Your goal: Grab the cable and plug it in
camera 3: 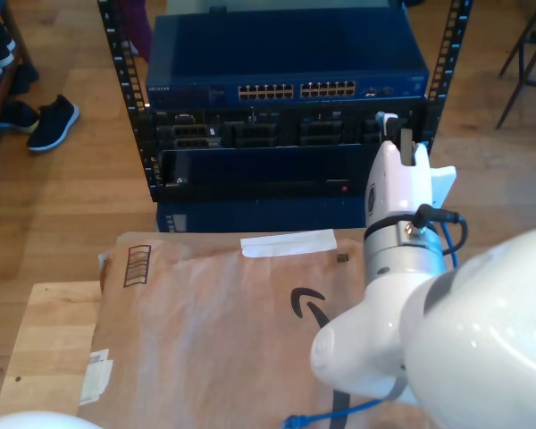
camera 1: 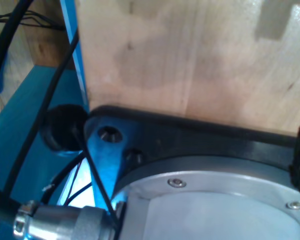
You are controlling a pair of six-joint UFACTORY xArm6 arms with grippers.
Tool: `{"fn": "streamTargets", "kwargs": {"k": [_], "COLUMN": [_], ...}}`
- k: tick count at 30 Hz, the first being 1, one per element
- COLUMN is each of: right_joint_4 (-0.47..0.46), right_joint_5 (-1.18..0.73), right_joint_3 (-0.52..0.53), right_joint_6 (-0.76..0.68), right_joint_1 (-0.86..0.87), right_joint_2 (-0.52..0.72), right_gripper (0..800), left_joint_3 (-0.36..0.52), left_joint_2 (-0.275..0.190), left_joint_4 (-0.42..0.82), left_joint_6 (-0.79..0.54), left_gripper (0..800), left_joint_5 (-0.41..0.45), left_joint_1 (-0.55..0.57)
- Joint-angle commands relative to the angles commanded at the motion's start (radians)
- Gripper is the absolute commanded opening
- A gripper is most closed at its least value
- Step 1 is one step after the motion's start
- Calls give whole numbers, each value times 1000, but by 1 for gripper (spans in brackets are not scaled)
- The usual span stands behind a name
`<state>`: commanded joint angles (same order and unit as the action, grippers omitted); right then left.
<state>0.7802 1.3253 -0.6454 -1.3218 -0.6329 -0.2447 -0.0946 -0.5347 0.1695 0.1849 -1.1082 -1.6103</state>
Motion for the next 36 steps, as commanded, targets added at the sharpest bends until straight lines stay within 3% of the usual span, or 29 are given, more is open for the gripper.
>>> {"fn": "streamTargets", "kwargs": {"k": [18,36], "right_joint_4": [2,20], "right_joint_5": [32,58], "right_joint_3": [-402,-554], "right_joint_6": [-17,2], "right_joint_1": [20,72], "right_joint_2": [-356,-486], "right_gripper": [0,0], "left_joint_3": [0,0], "left_joint_2": [0,2], "left_joint_4": [0,0], "left_joint_6": [0,0], "left_gripper": [799,799], "left_joint_5": [0,0], "left_joint_1": [2,0]}}
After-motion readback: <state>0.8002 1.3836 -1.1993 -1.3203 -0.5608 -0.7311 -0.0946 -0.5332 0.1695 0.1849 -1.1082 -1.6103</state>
